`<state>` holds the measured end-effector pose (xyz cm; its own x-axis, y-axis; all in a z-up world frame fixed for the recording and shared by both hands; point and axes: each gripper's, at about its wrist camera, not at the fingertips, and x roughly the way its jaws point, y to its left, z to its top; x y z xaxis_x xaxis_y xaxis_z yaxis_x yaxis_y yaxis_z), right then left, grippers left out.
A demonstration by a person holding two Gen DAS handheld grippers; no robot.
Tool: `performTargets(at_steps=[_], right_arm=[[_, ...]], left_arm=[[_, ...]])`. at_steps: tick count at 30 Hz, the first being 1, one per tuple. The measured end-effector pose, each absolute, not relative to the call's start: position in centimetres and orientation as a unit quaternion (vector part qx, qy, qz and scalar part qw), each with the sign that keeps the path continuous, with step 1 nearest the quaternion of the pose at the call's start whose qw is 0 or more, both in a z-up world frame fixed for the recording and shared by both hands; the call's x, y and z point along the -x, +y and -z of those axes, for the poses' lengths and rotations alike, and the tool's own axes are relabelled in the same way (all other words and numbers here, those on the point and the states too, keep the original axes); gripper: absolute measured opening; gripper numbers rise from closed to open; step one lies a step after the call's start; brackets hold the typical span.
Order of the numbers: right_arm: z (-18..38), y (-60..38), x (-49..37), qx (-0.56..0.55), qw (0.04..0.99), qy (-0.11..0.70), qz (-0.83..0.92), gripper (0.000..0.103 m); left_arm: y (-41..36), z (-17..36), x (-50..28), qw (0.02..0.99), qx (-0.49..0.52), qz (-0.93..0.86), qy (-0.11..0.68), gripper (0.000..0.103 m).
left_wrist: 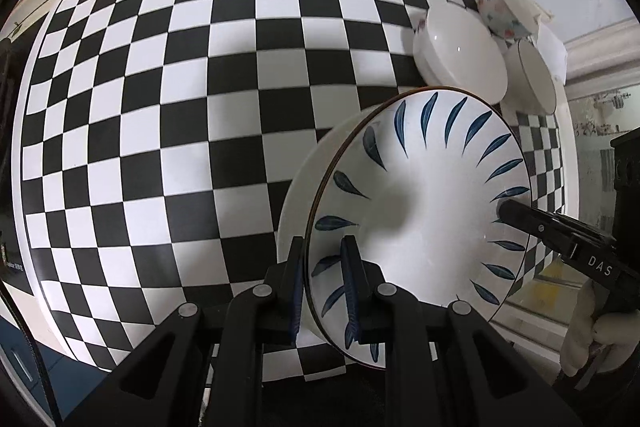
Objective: Organize plates and bowls
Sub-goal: 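Lift the blue-striped plate with both tools over the plate stack, then lower the blue-striped plate onto the grey-flower plate and open both tools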
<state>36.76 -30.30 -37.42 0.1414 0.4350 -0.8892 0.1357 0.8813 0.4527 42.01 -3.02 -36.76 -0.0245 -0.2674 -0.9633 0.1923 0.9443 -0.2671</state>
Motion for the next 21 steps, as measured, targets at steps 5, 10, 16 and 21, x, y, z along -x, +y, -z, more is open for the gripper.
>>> performTargets(at_steps=[5, 10, 16, 21], right_arm=[[38.7, -30.4, -36.1, -0.223, 0.715, 0.655, -0.101, 0.011], [39.7, -30.2, -36.0, -0.216, 0.711, 0.662, -0.098, 0.011], [40.4, -30.2, -36.0, -0.210, 0.712, 0.664, -0.092, 0.012], [40.8, -30.2, -36.2, -0.203, 0.714, 0.664, -0.086, 0.012]], left_arm=[[-3.2, 37.9, -41.3, 0.692, 0.021, 0.163, 0.702, 0.015], [-3.5, 39.0, -41.0, 0.687, 0.017, 0.160, 0.709, 0.016], [-4.3, 39.8, -41.2, 0.683, 0.004, 0.157, 0.713, 0.016], [-5.2, 40.4, -41.0, 0.683, -0.005, 0.155, 0.714, 0.016]])
